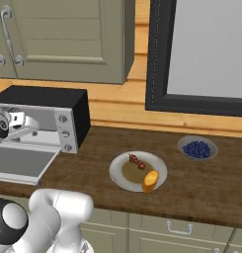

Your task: Pick up the kebab skewer and baguette bread, and place them inside the toaster oven. Close the toaster oven door and start by setting the timer.

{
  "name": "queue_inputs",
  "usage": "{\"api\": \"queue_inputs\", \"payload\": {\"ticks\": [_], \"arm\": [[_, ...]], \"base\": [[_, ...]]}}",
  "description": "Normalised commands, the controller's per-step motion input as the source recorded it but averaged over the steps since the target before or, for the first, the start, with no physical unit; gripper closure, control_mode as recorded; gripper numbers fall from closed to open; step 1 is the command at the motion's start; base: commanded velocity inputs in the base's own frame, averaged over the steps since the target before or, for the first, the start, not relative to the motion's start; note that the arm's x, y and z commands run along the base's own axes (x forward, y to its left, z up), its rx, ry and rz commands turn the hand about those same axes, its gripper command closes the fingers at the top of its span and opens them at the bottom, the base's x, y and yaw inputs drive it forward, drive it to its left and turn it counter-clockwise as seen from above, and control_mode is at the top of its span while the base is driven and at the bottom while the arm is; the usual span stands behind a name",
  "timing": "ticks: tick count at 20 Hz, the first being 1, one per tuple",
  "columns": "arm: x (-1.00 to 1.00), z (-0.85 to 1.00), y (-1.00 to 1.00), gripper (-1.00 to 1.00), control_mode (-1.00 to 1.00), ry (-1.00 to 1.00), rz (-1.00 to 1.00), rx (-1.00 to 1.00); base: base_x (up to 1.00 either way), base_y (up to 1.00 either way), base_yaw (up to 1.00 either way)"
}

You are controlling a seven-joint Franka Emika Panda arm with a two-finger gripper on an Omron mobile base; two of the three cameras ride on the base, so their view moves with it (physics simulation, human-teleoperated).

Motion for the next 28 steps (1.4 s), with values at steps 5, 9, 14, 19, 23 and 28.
{"api": "queue_inputs", "payload": {"ticks": [5, 9, 14, 19, 23, 28], "arm": [[0.25, -0.11, 0.59, -1.0, -1.0, -0.12, 0.08, -0.18], [0.03, -0.35, 0.08, -1.0, -1.0, -0.4, 0.06, -0.02], [0.22, -0.08, 0.01, -1.0, -1.0, -0.23, 0.0, 0.0], [0.26, 0.0, 0.0, -1.0, -1.0, -0.04, 0.0, 0.0], [0.52, -0.02, 0.2, -1.0, -1.0, 0.01, 0.0, 0.0], [0.55, -0.14, 0.23, -1.0, -1.0, 0.0, 0.0, 0.0]], "base": [[0.0, 0.0, 0.0], [0.0, 0.0, 0.0], [0.0, 0.0, 0.0], [0.0, 0.0, 0.0], [0.0, 0.0, 0.0], [0.0, 0.0, 0.0]]}}
